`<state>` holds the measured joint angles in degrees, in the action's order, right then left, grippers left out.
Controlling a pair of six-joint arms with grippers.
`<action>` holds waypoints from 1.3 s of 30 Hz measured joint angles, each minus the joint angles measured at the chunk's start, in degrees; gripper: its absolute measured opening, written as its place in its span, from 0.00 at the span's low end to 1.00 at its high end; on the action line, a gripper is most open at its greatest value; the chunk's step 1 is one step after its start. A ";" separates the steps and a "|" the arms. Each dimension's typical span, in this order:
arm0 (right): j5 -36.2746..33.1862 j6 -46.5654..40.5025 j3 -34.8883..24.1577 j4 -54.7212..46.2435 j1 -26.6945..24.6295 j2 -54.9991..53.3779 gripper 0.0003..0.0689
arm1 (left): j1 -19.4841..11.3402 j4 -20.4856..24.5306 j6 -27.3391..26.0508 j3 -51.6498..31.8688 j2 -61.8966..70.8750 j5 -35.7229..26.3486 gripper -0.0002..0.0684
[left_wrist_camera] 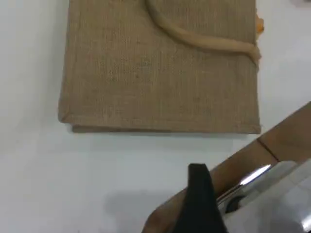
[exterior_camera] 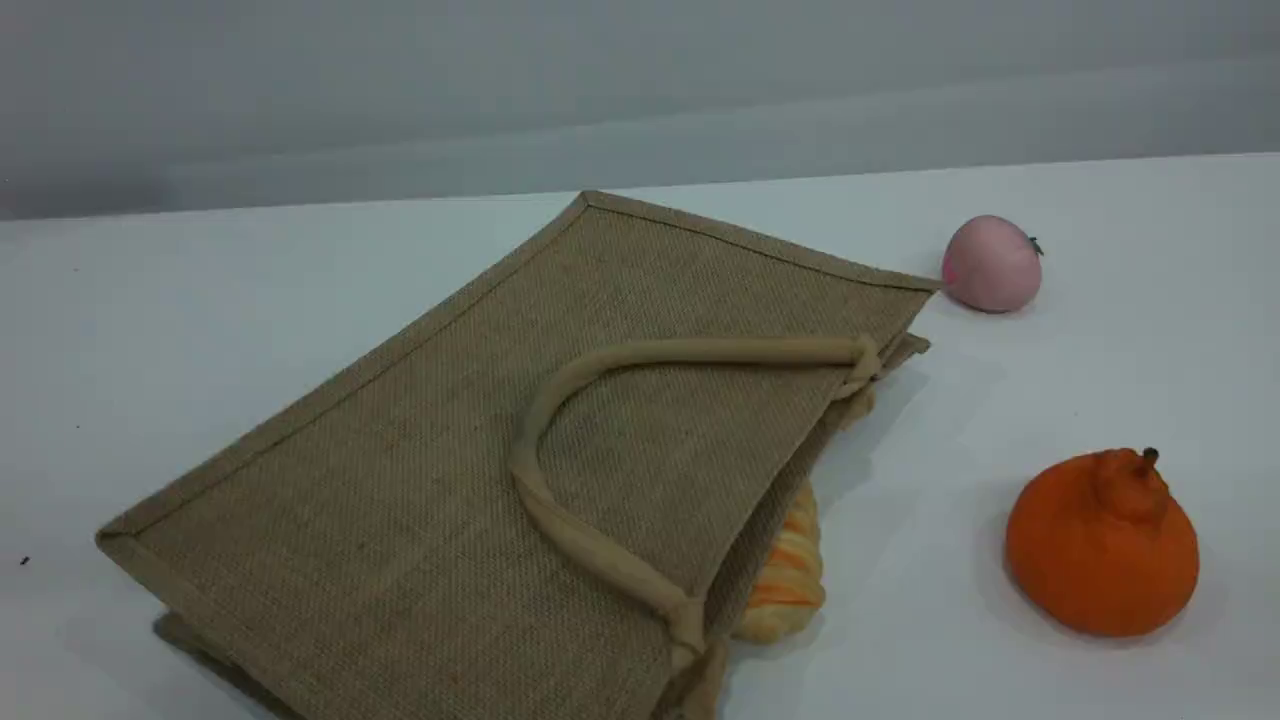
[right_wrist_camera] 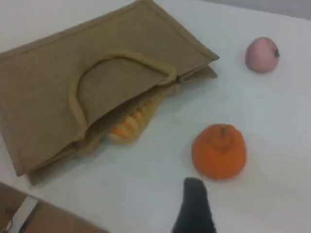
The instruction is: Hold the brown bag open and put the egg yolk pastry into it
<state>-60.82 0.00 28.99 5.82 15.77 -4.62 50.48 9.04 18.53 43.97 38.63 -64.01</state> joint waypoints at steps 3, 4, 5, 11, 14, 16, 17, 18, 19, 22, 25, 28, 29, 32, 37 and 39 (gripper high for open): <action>0.00 0.00 0.00 0.00 0.00 0.00 0.69 | 0.00 0.05 0.00 -3.10 -3.75 0.11 0.72; 0.00 0.00 0.00 0.07 0.00 0.00 0.69 | 0.00 0.33 -0.45 -4.22 -4.79 0.29 0.72; 0.00 0.00 0.00 0.32 0.00 0.00 0.69 | 0.00 0.73 -1.50 -5.37 -6.03 0.55 0.72; -0.07 0.00 0.00 0.42 0.00 0.00 0.69 | 0.00 -1.24 -6.33 -9.85 -11.17 2.21 0.72; -0.07 0.00 0.00 0.42 0.00 0.00 0.69 | 0.00 -3.87 -9.04 -11.69 -12.53 2.95 0.72; -0.07 0.00 0.00 0.42 0.00 0.00 0.69 | 0.00 -5.53 -10.96 -13.04 -13.31 3.26 0.72; -0.07 0.00 0.00 0.42 0.00 0.00 0.69 | 0.00 -6.16 -11.37 -13.68 -13.76 3.84 0.72; -0.07 0.00 0.00 0.42 0.00 0.00 0.69 | 0.00 -6.54 -11.67 -13.98 -14.17 4.19 0.72; -0.12 0.00 0.00 0.42 0.00 0.00 0.69 | 0.00 -6.53 -12.07 -14.06 -14.45 4.07 0.72; -0.12 0.00 0.00 0.42 0.00 0.00 0.69 | 0.00 -6.47 -12.41 -14.23 -15.30 2.54 0.72; -0.12 0.00 0.00 0.42 0.00 0.00 0.69 | 0.00 -6.47 -13.10 -14.95 -15.45 2.29 0.72; -0.12 0.00 0.00 0.42 0.00 0.00 0.69 | 0.00 -7.71 -14.83 -15.07 -15.45 2.09 0.72; -0.12 0.00 0.00 0.42 0.00 0.00 0.69 | 0.00 -7.99 -15.52 -15.07 -15.45 2.09 0.72; -0.12 0.00 0.00 0.42 0.00 0.00 0.69 | 0.00 -7.78 -15.60 -15.01 -15.45 2.09 0.72; -0.12 0.00 0.00 0.42 -0.06 0.40 0.69 | 0.00 -7.78 -15.60 -15.01 -15.45 2.09 0.72; -0.12 0.00 0.00 0.49 -0.76 0.60 0.69 | 0.00 -7.78 -15.60 -15.01 -15.45 2.09 0.72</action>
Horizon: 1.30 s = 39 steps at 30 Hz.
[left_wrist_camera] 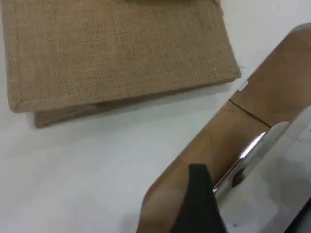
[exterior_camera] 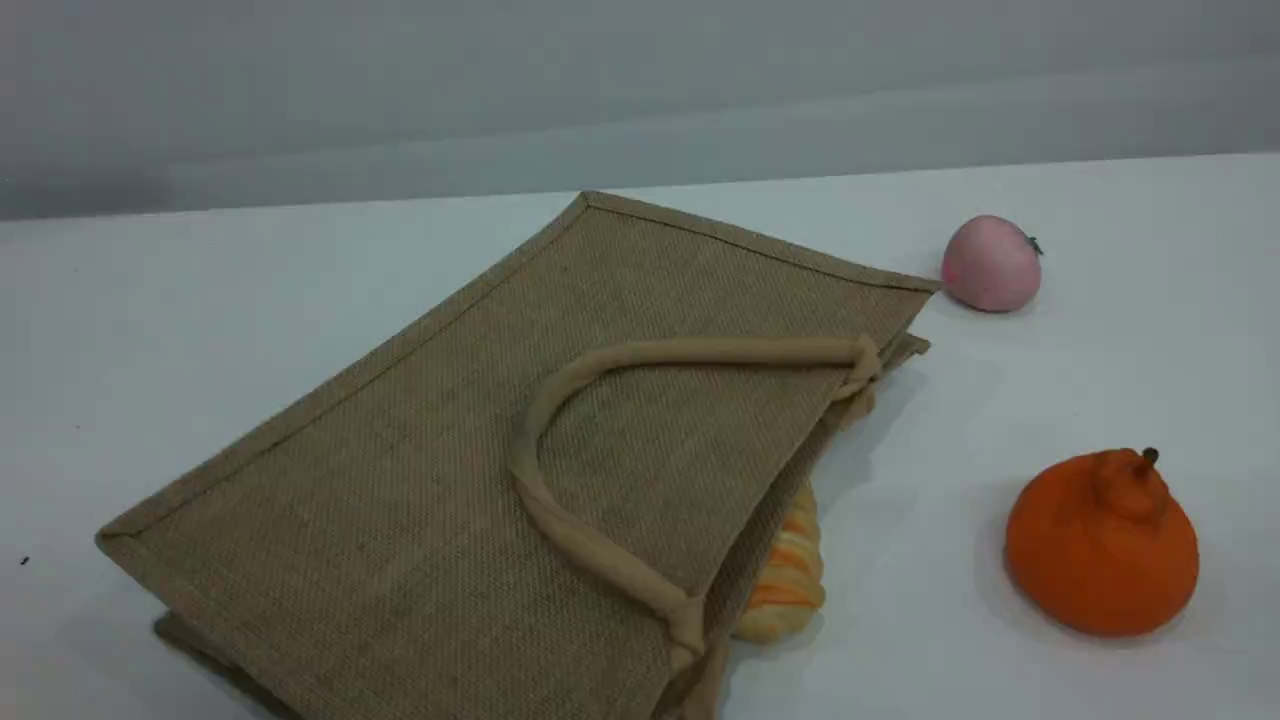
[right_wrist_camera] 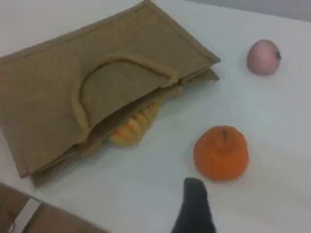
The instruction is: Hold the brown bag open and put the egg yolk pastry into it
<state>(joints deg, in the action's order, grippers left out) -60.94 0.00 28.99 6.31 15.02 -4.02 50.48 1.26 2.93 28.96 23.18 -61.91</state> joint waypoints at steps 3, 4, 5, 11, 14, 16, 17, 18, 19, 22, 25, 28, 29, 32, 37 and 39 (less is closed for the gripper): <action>0.00 0.00 0.00 0.28 -3.71 0.00 0.69 | 0.00 0.00 0.11 0.00 0.00 0.00 0.72; 0.00 0.00 0.00 0.21 -5.41 0.00 0.69 | 0.00 0.00 0.10 0.00 0.00 0.00 0.72; 0.00 0.00 0.00 0.21 -7.22 0.00 0.69 | 0.00 0.00 0.10 0.00 0.00 0.00 0.72; -0.07 0.00 0.00 0.15 -12.95 3.57 0.69 | -3.60 0.00 0.10 0.05 0.00 0.00 0.72; -0.13 0.00 0.00 0.27 -14.38 4.13 0.69 | -8.52 0.00 0.10 0.05 0.00 0.00 0.72; -0.13 0.00 0.00 0.40 -14.68 4.13 0.69 | -12.64 0.00 0.10 0.05 0.00 -0.06 0.72; -0.13 0.00 0.00 0.47 -14.68 4.13 0.69 | -14.47 0.00 0.10 0.05 0.00 -0.06 0.72; -0.07 0.00 0.00 0.66 -14.68 4.13 0.69 | -16.74 0.00 0.10 0.05 0.00 -0.06 0.72; -0.08 0.00 0.00 0.79 -14.68 4.13 0.69 | -19.04 0.00 0.10 0.05 0.00 -0.06 0.72; -0.08 0.00 0.00 0.86 -14.68 4.02 0.69 | -25.75 0.00 0.10 0.05 0.05 -0.06 0.72; -0.08 0.00 0.00 0.98 -14.68 4.02 0.69 | -32.11 0.00 0.10 0.05 0.05 -0.06 0.72; -0.08 0.00 0.00 0.98 -14.68 4.02 0.69 | -37.82 0.00 0.10 0.05 -1.36 -0.06 0.72; -0.08 0.00 0.00 0.98 -14.68 4.02 0.69 | -39.66 0.00 0.10 0.05 -2.22 -0.06 0.72; -0.08 0.00 0.00 0.98 -14.68 4.02 0.69 | -44.08 0.00 0.10 0.05 -5.39 -0.06 0.72; -0.08 0.00 0.00 1.03 -14.68 4.02 0.69 | -48.21 0.04 0.10 0.05 -11.65 -0.17 0.72; -0.08 0.00 0.00 1.03 -14.68 4.02 0.69 | -48.09 0.04 0.10 0.05 -14.50 -0.17 0.72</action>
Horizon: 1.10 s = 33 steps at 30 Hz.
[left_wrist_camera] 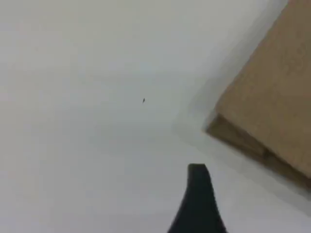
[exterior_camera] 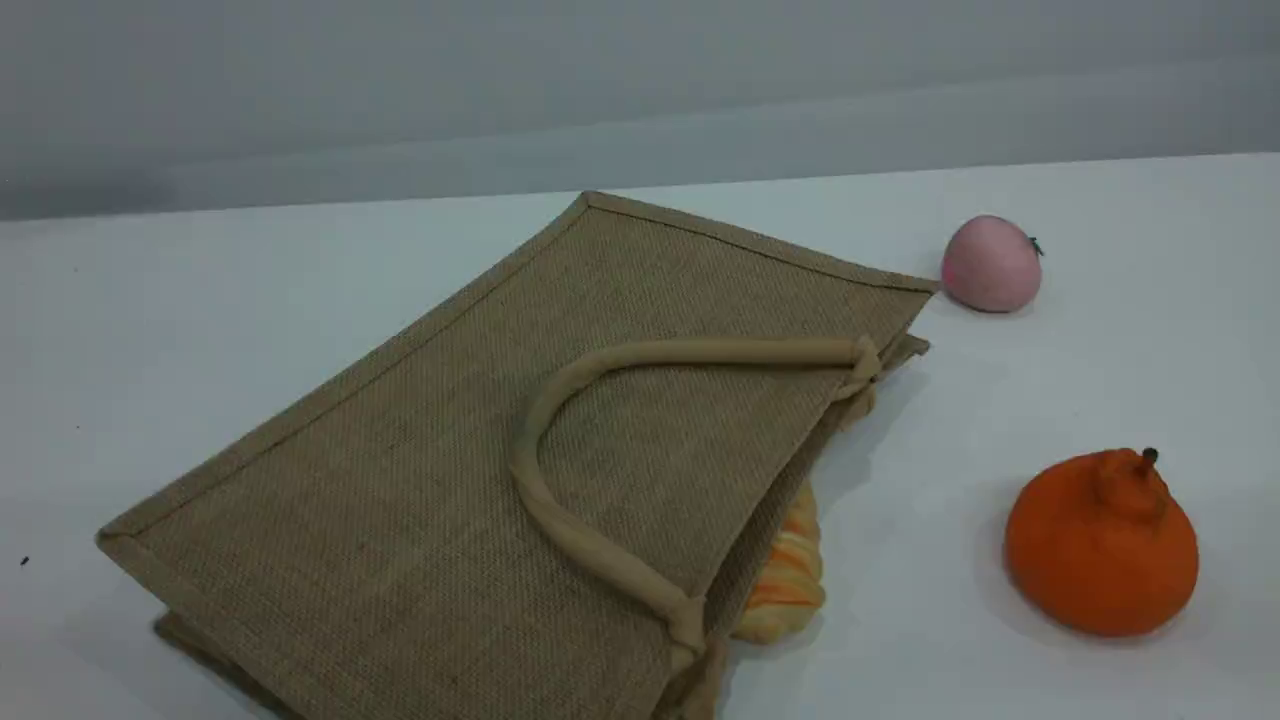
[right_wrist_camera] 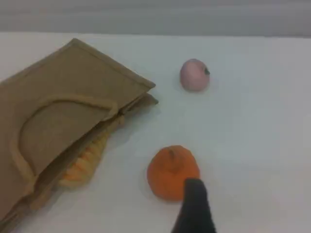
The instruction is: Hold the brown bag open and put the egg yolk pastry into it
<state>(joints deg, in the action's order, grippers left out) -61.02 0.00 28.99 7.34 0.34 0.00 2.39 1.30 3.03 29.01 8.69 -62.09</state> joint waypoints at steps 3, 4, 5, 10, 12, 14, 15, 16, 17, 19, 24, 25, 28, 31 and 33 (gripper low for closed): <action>0.00 0.00 0.00 0.00 0.00 0.00 0.69 | 0.01 0.00 0.00 0.00 -3.61 -0.05 0.72; 0.00 0.00 0.00 0.00 0.00 0.00 0.69 | 0.01 0.00 0.00 0.00 -4.67 -0.05 0.72; 0.00 0.00 0.00 0.00 0.00 0.00 0.69 | 0.01 0.00 0.00 0.00 -5.42 -0.05 0.72; 0.05 0.00 0.00 0.00 0.00 0.00 0.69 | 0.06 0.02 0.00 0.00 -8.23 -0.05 0.72; 0.05 0.00 0.00 0.00 0.00 0.00 0.69 | 0.06 0.07 0.00 0.00 -8.75 -0.05 0.72; 0.05 0.00 0.00 0.00 0.00 0.00 0.69 | 0.06 0.07 0.00 0.00 -8.75 -0.05 0.72; 0.05 0.00 0.00 0.00 0.00 0.00 0.69 | 0.06 0.07 0.00 0.00 -8.75 -0.01 0.72; 0.05 0.00 0.00 0.00 0.00 0.00 0.69 | 0.06 0.07 0.00 0.00 -8.75 -0.01 0.72; 0.05 0.00 0.00 0.00 0.00 0.00 0.69 | 0.06 0.07 0.00 0.00 -8.69 -0.01 0.72; 0.05 0.00 0.00 0.00 0.00 0.00 0.69 | 0.06 0.07 0.00 0.00 -8.69 -0.01 0.72; 0.05 0.00 0.00 0.66 0.18 0.00 0.69 | 0.06 0.07 0.00 0.00 -8.69 0.01 0.72; 0.05 0.00 0.00 0.66 0.18 0.00 0.69 | 0.06 0.07 0.00 0.00 -8.69 0.01 0.72; 0.05 0.00 0.00 0.60 0.18 0.00 0.69 | 0.06 0.07 0.00 0.00 -8.69 0.13 0.72; 0.05 0.00 0.00 0.56 0.18 0.00 0.69 | 0.06 0.07 0.07 0.00 -8.69 0.13 0.72; 0.05 0.00 0.00 0.44 0.18 0.00 0.69 | 0.06 0.07 0.07 0.00 -8.69 0.13 0.72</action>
